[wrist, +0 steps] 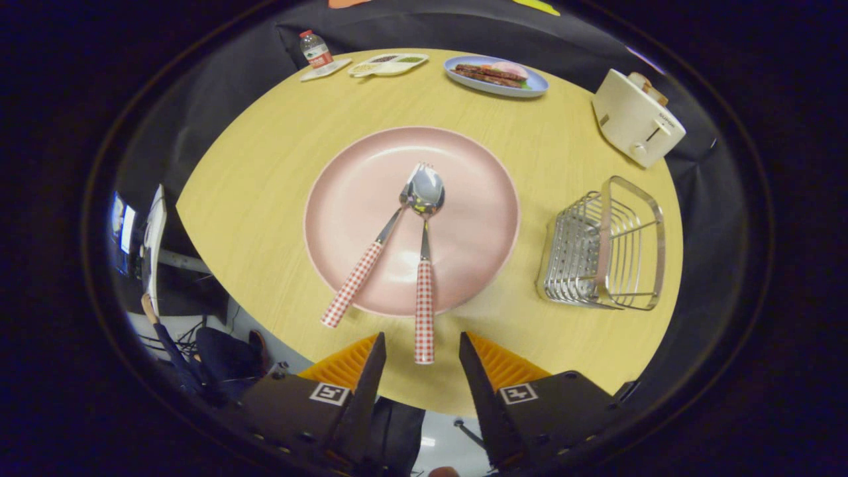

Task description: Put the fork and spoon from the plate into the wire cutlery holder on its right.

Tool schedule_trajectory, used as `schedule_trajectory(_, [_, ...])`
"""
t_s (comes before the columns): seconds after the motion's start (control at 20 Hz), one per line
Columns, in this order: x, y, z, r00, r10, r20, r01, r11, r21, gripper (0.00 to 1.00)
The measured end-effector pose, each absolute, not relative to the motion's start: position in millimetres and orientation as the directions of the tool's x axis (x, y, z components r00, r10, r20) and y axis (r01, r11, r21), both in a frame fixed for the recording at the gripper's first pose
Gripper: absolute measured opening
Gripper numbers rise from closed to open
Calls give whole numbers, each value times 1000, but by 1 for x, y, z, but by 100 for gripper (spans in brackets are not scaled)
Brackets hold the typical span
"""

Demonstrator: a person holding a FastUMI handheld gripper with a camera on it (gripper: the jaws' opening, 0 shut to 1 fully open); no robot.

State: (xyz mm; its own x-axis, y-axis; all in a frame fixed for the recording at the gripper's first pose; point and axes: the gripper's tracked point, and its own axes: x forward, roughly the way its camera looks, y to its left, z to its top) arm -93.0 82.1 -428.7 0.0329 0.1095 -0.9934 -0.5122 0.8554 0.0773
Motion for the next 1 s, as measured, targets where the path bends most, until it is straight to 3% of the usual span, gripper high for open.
schedule_trajectory(0.2, [-92,82,-439,1,96,-995,-522,849,81,32])
schedule_trajectory(0.25, [-93,82,-441,-11,98,-995,-506,858,90,13])
schedule_trajectory(0.4, [-91,81,-430,-31,124,-992,-463,878,124,12])
schedule_trajectory(0.45, [-90,80,-424,-27,126,-992,-458,880,124,4])
schedule_trajectory(1.0, [-71,40,-319,33,197,-980,-413,895,166,4])
